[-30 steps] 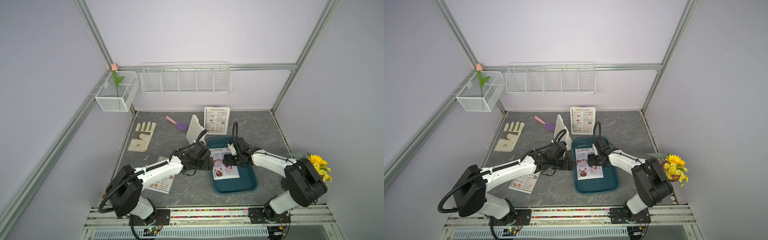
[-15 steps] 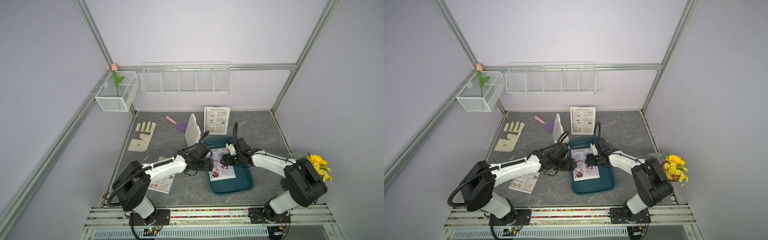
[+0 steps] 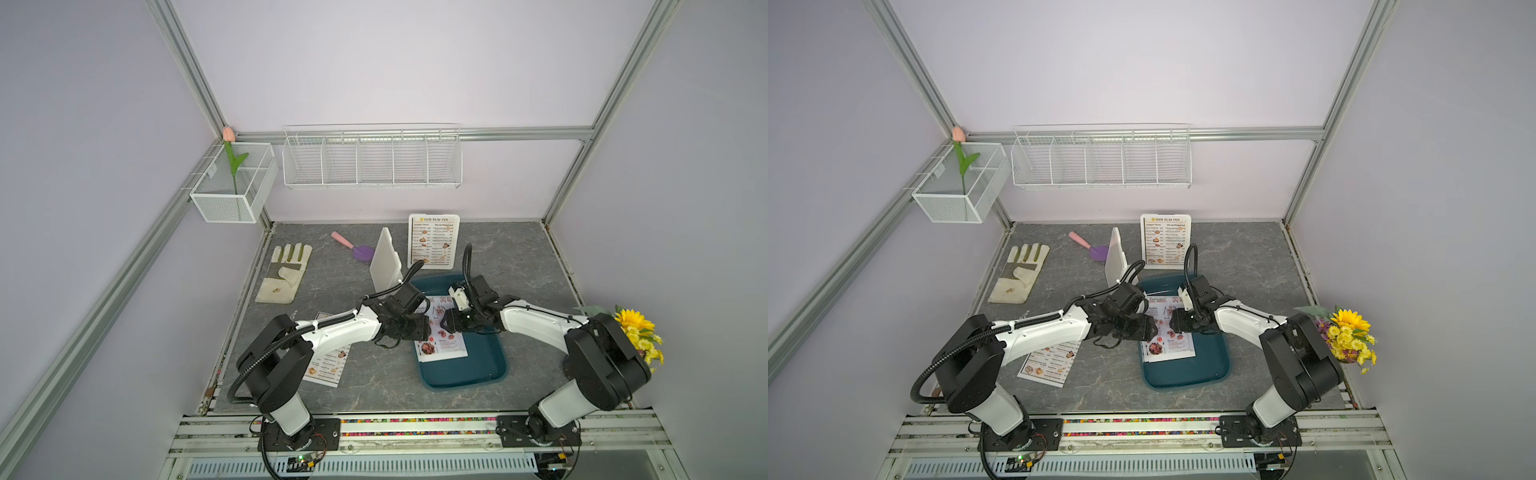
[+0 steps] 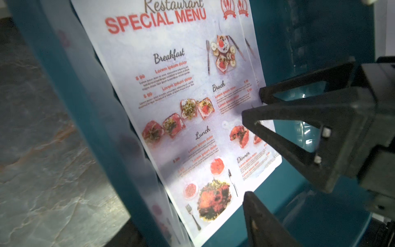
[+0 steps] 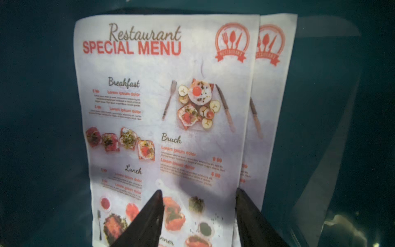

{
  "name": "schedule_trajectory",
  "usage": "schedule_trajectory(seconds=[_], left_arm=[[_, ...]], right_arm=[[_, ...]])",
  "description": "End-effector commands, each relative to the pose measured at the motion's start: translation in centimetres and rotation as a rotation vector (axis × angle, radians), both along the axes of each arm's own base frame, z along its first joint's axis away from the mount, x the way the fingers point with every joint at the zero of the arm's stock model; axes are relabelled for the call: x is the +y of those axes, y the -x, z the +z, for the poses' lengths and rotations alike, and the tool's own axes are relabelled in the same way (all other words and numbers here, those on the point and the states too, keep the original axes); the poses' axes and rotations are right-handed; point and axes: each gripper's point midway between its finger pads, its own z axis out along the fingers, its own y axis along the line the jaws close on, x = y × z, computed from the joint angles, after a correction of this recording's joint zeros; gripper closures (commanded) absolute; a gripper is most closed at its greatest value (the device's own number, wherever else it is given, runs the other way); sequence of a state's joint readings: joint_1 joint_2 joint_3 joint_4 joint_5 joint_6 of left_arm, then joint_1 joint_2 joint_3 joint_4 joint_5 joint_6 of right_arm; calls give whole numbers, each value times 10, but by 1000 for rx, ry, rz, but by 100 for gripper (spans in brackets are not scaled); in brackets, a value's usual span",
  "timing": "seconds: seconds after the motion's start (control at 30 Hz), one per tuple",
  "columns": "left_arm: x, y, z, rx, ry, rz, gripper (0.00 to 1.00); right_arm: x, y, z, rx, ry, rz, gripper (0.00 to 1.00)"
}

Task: Replace the menus in the menu holders
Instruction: Pick up the menu from the storage box.

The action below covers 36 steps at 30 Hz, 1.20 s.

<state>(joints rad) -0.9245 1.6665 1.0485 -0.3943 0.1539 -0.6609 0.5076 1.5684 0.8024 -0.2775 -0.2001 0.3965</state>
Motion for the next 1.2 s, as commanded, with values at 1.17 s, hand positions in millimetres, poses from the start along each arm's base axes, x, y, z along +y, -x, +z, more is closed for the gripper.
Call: schedule_trajectory(seconds=[1.17], left_arm=[[-13, 3, 32, -44, 25, -46, 27]], right_arm=[[-21, 19, -9, 133, 97, 19, 61]])
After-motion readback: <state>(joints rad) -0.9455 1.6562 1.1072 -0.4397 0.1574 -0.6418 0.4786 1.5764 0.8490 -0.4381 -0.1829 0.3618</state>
